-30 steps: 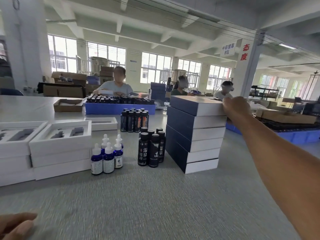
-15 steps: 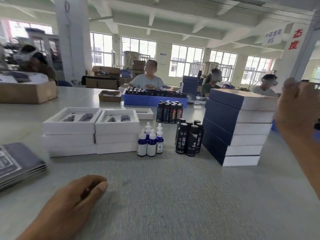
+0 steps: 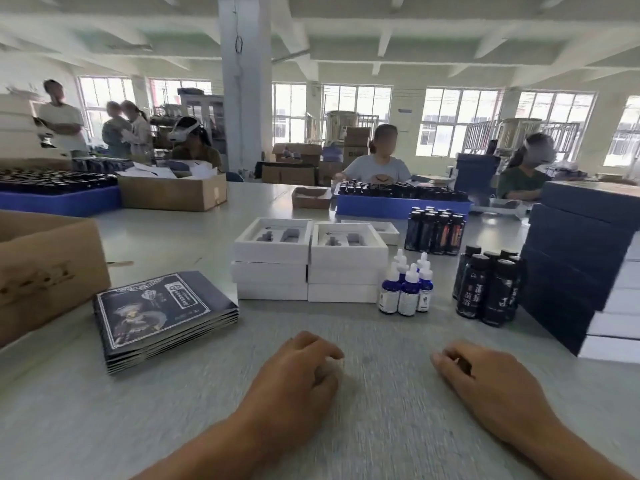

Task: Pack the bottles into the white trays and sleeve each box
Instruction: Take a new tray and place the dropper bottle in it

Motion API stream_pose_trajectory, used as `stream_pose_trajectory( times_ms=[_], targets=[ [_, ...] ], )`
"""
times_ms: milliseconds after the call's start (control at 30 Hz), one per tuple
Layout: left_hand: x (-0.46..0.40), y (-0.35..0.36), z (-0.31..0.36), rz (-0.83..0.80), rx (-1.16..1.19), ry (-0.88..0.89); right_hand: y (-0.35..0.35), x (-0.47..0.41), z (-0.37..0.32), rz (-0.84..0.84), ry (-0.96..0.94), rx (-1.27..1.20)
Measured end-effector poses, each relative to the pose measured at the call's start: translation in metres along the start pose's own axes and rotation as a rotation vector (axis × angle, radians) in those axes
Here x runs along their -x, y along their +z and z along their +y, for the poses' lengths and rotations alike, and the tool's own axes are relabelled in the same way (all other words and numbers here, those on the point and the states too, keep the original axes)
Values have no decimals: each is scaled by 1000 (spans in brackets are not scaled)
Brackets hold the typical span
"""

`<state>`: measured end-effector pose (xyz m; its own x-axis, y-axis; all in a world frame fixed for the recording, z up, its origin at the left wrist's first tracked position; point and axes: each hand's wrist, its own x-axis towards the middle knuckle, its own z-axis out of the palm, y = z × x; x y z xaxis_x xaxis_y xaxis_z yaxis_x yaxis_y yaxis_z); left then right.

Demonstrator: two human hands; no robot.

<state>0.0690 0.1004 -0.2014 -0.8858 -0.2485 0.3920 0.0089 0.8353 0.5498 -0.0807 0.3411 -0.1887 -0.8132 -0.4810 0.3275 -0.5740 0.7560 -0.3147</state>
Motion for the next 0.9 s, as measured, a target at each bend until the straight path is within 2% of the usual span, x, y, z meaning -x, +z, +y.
stream_pose_trajectory(
  times_ms=[67, 267, 367, 533, 667, 833, 900],
  targets=[
    [-8, -5, -3, 70, -19, -27, 0, 1, 1, -10, -18, -1],
    [-76, -45, -8, 283, -382, 43, -1, -2, -2, -43, 4, 23],
    [-117, -50, -3, 286, -530, 89, -3, -1, -4, -48, 12, 11],
    [-163, -19, 6, 212, -757, 146, -2, -1, -5, -55, -2, -29],
    [-178, -4, 6, 222, -775, 142, -1, -3, -1, -51, -17, -45],
    [-161, -8, 23, 222, -715, 245, 0, -1, 1, -26, -36, -29],
    [-136, -14, 37, 275, -654, 321, 0, 0, 2, -6, -42, -22]
  ],
)
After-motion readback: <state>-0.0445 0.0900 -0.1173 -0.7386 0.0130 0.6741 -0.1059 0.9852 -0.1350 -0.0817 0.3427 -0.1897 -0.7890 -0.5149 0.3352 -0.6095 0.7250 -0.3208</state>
